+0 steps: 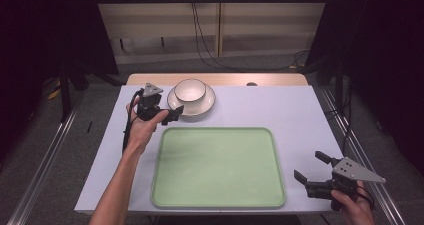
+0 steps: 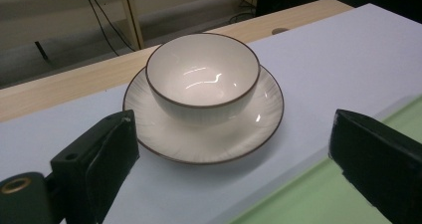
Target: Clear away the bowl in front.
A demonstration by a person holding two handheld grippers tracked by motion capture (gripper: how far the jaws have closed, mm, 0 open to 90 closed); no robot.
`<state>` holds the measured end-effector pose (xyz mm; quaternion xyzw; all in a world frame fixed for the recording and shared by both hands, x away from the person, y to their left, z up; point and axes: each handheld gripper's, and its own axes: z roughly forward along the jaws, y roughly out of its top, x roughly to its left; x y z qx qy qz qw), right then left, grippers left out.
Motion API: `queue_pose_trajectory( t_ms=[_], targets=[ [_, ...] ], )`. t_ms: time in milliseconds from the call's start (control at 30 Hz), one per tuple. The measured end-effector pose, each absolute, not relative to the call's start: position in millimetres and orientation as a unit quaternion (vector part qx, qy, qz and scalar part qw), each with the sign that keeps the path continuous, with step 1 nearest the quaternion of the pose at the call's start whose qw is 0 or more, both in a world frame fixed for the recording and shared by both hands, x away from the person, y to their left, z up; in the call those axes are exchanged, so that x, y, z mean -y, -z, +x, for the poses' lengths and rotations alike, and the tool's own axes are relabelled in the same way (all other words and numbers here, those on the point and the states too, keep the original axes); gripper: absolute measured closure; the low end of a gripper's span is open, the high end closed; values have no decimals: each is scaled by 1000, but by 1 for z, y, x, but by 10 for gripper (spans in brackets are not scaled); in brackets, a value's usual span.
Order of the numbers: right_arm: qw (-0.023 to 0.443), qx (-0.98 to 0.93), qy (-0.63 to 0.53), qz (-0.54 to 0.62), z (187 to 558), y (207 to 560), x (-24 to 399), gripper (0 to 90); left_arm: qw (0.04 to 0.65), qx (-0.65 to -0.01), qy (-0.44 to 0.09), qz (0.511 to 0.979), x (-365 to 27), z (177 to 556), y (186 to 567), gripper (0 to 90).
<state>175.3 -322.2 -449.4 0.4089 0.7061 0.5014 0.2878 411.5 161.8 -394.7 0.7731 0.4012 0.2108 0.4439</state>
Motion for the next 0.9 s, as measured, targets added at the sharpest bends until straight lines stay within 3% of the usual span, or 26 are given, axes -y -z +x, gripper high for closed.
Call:
queue_pose_trajectory(
  t_ms=[633,900],
  targets=[
    [286,-708,-501,408,176,450,323,29,413,-439,-226,766,-148,468,398,118],
    [285,-707,-502,408,176,451,324,29,388,-454,-211,774,-142,487,403,187]
  ],
)
